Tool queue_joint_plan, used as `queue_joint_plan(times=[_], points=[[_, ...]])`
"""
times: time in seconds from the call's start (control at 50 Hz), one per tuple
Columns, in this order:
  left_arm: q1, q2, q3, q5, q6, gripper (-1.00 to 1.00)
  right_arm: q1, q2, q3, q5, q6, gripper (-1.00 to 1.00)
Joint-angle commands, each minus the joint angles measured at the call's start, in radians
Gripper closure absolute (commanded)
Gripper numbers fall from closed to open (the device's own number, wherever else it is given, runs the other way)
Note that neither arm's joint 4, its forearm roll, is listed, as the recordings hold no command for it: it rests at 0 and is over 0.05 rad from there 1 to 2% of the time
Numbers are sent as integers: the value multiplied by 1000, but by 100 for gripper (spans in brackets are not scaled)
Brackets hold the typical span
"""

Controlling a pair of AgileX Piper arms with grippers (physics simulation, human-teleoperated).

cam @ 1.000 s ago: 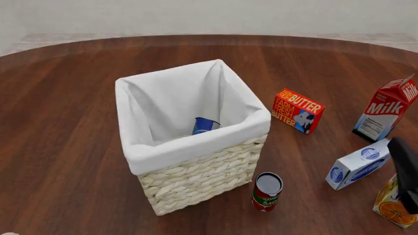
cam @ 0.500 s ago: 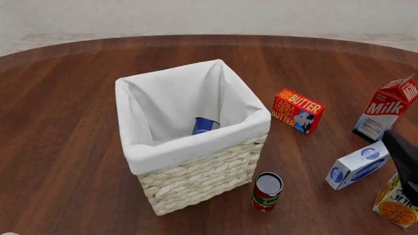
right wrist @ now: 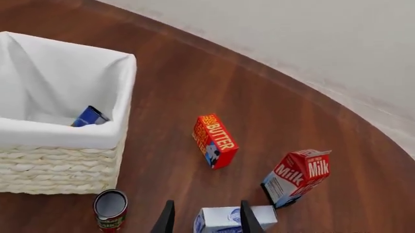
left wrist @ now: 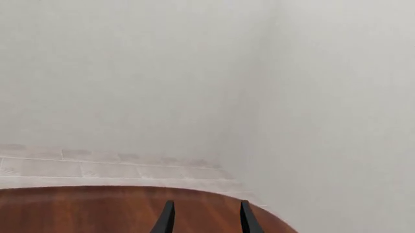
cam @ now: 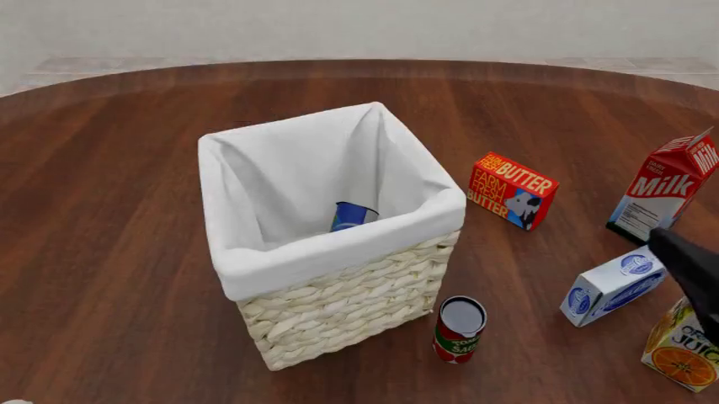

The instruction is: Pick up the alphabet soup and the tomato sauce, and put them in the basket.

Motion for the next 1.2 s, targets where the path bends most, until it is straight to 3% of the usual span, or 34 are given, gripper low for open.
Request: queue_joint_plan(times=[0.02, 0.18, 0.34, 0.6, 1.2], points=[[3, 2, -7, -12, -15, -100, 46, 50, -39, 63, 14, -100], [15, 0, -13, -28, -26, -100, 87, 115, -23, 28, 35, -100], [27, -3, -4, -44, -59, -100, 153, 247, 14, -74, 70, -100], [53, 1, 15, -80, -84, -100, 218, 341, 48, -152, 73, -100], [56, 14, 27, -97, -86, -100, 334, 468, 109, -248, 106, -100]])
